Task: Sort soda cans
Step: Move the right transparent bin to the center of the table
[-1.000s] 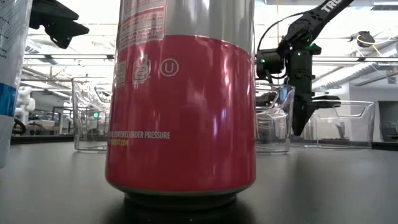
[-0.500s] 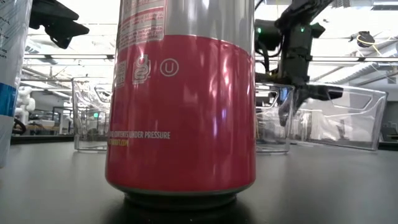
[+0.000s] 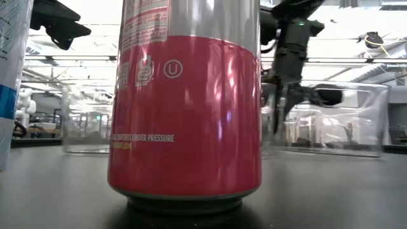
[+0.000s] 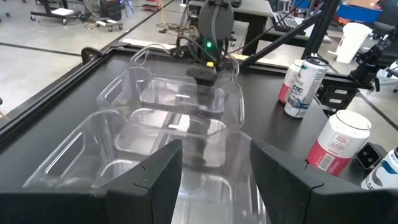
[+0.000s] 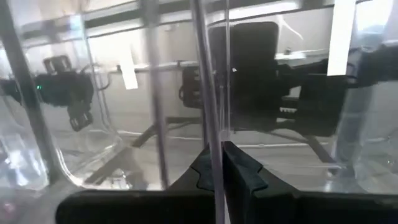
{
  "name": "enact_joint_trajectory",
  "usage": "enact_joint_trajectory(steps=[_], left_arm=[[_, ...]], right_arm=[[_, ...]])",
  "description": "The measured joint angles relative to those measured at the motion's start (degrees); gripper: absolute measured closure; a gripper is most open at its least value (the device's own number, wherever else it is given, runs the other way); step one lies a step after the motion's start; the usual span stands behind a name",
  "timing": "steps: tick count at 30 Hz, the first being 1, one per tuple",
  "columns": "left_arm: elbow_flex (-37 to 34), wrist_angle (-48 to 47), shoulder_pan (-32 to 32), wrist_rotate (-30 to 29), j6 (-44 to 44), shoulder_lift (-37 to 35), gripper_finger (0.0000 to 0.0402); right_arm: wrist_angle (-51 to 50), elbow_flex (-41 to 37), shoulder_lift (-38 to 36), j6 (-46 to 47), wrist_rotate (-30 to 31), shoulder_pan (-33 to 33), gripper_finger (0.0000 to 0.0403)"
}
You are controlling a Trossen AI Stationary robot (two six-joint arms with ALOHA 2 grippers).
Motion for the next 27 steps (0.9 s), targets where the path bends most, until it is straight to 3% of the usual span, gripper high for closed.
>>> enact_joint_trajectory(steps=[8,19,27], left_arm=[[0.0,-0.02,0.0,0.15,-0.07,-0.02,0.0204],[0.0,-0.04,0.0,0.31,-0.11,0.0,0.0204],[0.0,-0.04,0.0,0.31,-0.09,0.0,0.0204]], right_arm=[[-12.46,11.78,7.36,-8.36,1.67,-1.62,0.0402],[-17.19,12.04,6.43,-13.68,2.61,-4.58,0.0403],[-18.37,12.04,6.43,-14.01,3.36,-3.82,0.0378]])
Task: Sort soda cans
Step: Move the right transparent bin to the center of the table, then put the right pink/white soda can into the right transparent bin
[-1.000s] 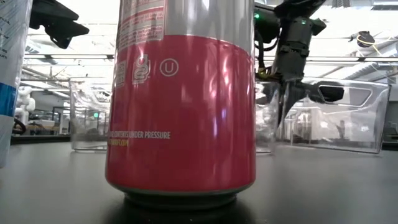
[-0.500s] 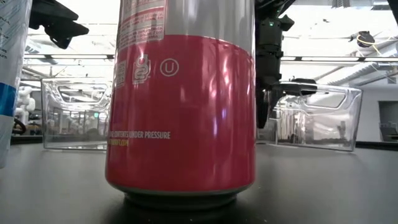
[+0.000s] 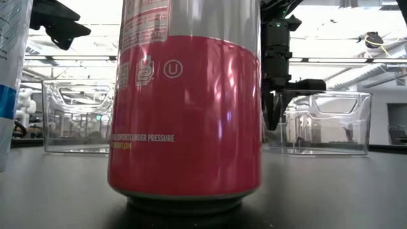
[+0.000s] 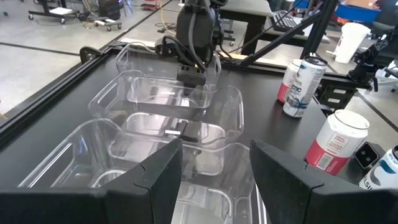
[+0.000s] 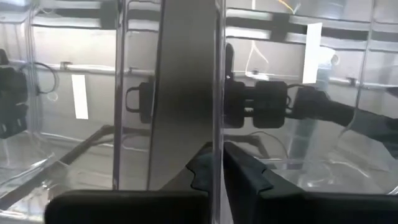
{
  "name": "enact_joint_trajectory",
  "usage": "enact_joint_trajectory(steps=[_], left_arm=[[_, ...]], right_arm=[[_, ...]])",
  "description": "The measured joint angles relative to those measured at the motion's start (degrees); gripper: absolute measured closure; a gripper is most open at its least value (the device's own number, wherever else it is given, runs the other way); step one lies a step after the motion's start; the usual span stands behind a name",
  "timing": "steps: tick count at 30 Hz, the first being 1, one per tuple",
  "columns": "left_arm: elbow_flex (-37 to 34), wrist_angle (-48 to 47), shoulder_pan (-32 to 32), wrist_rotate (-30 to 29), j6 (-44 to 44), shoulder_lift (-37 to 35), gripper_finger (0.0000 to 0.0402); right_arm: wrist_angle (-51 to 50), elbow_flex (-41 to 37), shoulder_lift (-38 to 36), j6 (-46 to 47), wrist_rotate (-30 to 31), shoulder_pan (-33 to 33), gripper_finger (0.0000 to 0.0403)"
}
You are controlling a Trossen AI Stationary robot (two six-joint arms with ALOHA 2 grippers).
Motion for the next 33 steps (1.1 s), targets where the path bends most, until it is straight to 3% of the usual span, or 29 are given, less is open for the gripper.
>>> enact_joint_trajectory(steps=[11,20,33], left_arm=[[0.0,-0.04,0.0,-0.02,0.01,-0.01,0.0204],[0.0,-0.24,0.0,-0.02,-0.02,0.0,0.0204],[0.0,-0.31,0.0,-0.02,0.02,-0.02,0.0204]], right_arm=[[0.21,-0.02,-0.53,0.41,0.04,0.43,0.0337],[-0.27,0.0,-5.69,0.41,0.91,0.43,0.0328],[-3.9,0.0,-22.15,-3.59,14.98,4.65,0.0328]])
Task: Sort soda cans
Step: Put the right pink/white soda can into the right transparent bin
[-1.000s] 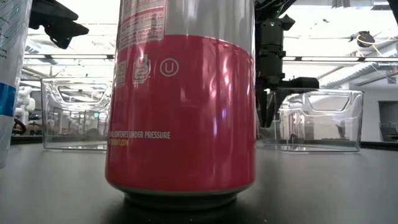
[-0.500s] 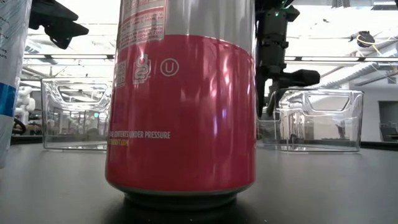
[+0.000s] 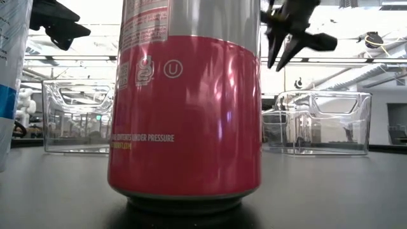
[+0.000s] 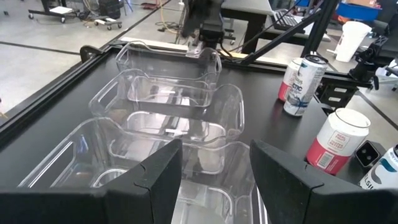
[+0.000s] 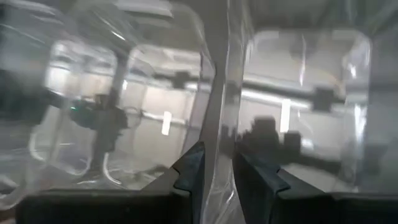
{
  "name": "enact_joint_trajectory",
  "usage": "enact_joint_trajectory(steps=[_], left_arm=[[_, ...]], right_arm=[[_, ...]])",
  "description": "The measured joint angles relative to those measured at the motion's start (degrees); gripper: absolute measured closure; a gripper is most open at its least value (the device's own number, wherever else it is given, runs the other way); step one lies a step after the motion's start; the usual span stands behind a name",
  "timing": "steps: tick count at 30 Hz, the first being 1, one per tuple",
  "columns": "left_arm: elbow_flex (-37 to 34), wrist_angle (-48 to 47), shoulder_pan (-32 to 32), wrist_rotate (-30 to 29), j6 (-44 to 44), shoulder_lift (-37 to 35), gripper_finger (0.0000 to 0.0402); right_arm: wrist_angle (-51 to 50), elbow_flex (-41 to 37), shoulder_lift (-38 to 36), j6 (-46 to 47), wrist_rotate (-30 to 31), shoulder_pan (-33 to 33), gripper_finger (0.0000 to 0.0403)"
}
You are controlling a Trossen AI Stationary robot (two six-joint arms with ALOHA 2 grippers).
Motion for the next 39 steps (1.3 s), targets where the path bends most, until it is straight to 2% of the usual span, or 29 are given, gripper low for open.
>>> enact_joint_trajectory(steps=[9,14,18,21,27,35,39], left_arm=[[0.0,0.96,0.0,-0.02,0.0,0.0,0.0204],[-0.02,1.04,0.0,-0.02,-0.02,0.01,0.0204],[-0.02,1.29,-0.01,-0.02,-0.05,0.0,0.0204],[-0.02,1.27,-0.02,-0.06,-2.11,0.0,0.0204],[-0.02,1.25,-0.01,-0.06,-3.03,0.0,0.0204],[-0.07,0.5,0.0,-0.07,-3.03,0.0,0.0204],[-0.07,0.52,0.0,-0.07,-3.06,0.0,0.0204]], right_arm=[[-0.7,0.02,-9.44,-8.85,12.5,7.12,0.0328],[-1.28,-0.06,-10.49,-16.25,22.18,13.45,0.0328],[-1.25,-2.95,-10.49,-20.69,29.8,19.63,0.0328],[-1.2,-6.18,-10.47,-18.2,32.0,24.16,0.0328],[2.27,-11.14,-10.76,-13.92,32.27,34.48,0.0328],[5.64,-11.67,-12.34,-14.0,39.59,49.57,0.0328],[6.09,-11.67,-12.62,-13.94,40.54,56.39,0.0328]])
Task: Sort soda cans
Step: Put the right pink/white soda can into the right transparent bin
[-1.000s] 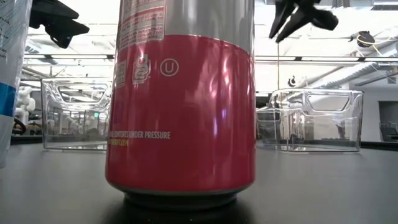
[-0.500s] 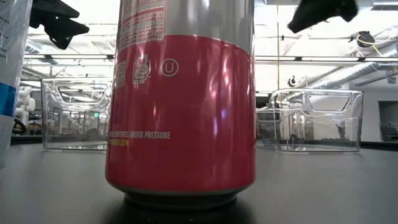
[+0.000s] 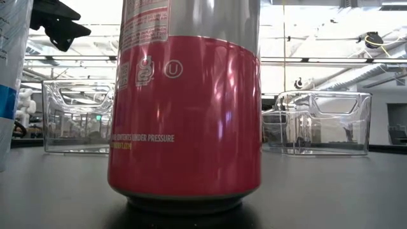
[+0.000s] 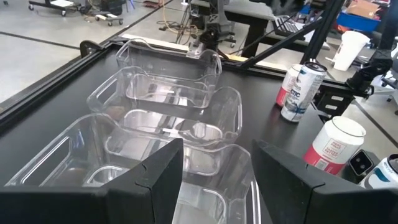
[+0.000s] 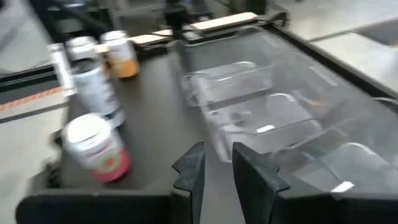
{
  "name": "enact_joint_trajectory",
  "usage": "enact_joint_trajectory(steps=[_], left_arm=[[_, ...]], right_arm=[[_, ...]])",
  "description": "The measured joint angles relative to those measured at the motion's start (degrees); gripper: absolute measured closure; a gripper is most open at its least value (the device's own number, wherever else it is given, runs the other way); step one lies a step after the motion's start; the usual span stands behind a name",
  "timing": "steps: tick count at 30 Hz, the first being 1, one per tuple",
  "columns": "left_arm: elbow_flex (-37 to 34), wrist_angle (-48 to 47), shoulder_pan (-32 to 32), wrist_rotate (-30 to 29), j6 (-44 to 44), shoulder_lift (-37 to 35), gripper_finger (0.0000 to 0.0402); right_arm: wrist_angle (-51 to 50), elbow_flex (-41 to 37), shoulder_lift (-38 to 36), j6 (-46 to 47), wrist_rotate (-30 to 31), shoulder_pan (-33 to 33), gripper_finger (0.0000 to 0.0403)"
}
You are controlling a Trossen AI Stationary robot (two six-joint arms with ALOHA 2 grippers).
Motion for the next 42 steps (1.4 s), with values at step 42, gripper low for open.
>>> enact_joint_trajectory(steps=[42], left_arm=[[0.0,-1.17,-0.02,-0.02,0.04,0.0,0.0204]], right_arm=[[-26.7,12.98,-0.73,1.2,-55.57,-14.04,0.0333]])
